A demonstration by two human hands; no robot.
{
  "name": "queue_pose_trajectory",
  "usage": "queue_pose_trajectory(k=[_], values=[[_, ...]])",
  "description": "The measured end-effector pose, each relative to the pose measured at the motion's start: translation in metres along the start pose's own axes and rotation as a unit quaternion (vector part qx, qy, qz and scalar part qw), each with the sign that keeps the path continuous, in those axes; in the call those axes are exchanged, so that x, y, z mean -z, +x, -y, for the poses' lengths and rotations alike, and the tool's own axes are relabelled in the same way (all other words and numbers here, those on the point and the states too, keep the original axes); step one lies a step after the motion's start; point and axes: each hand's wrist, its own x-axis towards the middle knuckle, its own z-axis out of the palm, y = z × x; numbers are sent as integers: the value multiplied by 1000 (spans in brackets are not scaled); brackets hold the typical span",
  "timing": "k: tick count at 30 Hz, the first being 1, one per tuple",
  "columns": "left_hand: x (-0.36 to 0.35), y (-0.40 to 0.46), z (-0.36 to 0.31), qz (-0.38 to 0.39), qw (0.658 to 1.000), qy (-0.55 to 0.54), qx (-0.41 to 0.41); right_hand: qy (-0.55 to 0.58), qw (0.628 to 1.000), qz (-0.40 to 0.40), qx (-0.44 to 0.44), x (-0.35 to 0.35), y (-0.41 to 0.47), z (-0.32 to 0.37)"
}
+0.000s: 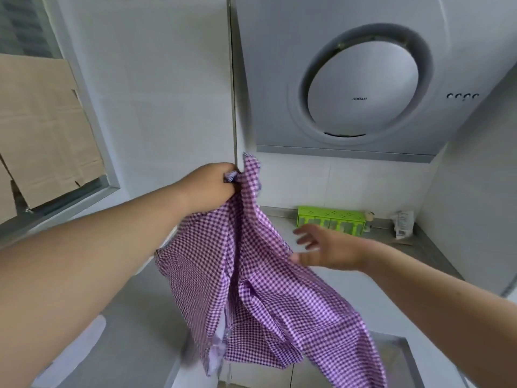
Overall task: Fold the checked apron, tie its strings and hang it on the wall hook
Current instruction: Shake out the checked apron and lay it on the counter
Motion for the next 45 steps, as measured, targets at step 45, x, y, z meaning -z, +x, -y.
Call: queue_pose_trajectory(k=[45], values=[[-107, 3, 56, -161, 986, 43, -29, 46, 814, -580, 2, 4, -15, -47]])
